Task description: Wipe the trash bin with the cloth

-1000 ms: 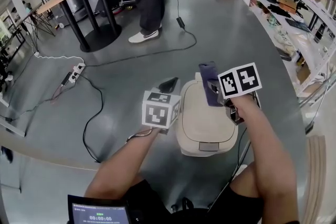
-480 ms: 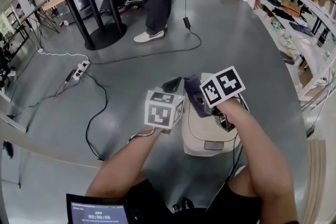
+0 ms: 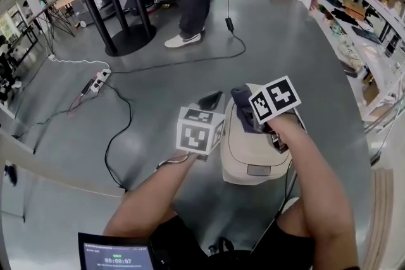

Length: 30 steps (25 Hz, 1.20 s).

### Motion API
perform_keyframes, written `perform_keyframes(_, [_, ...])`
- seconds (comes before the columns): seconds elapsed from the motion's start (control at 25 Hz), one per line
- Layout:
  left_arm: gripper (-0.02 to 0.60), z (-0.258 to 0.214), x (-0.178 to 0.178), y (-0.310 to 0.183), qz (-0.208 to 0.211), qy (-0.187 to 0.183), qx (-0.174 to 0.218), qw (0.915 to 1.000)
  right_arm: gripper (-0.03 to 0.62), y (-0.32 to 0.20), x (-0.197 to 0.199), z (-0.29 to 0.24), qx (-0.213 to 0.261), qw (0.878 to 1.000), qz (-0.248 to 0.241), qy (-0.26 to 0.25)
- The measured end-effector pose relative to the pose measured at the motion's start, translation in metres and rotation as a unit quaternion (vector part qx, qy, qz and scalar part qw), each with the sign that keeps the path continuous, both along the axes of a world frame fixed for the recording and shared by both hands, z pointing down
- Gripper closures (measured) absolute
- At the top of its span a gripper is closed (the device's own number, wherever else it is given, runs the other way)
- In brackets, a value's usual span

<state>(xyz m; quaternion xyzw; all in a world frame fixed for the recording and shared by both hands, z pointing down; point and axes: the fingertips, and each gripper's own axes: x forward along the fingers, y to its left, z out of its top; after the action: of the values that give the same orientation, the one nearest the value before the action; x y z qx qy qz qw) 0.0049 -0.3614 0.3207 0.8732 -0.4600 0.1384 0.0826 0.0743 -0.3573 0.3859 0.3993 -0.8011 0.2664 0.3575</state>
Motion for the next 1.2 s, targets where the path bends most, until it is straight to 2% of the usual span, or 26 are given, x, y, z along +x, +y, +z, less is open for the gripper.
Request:
perform_keyframes(0.88, [0.583, -0.004, 0.030, 0.027, 0.019, -0.010, 0.000, 0.9998, 0.519, 0.008, 0.098, -0.001, 0.012, 0.994, 0.104, 0.012])
perform_keyframes(1.2, [0.583, -0.013, 0.029, 0.038, 0.015, -0.012, 0.004, 0.9998, 0.519, 0.012, 0.122, 0.000, 0.023, 0.990, 0.135, 0.017])
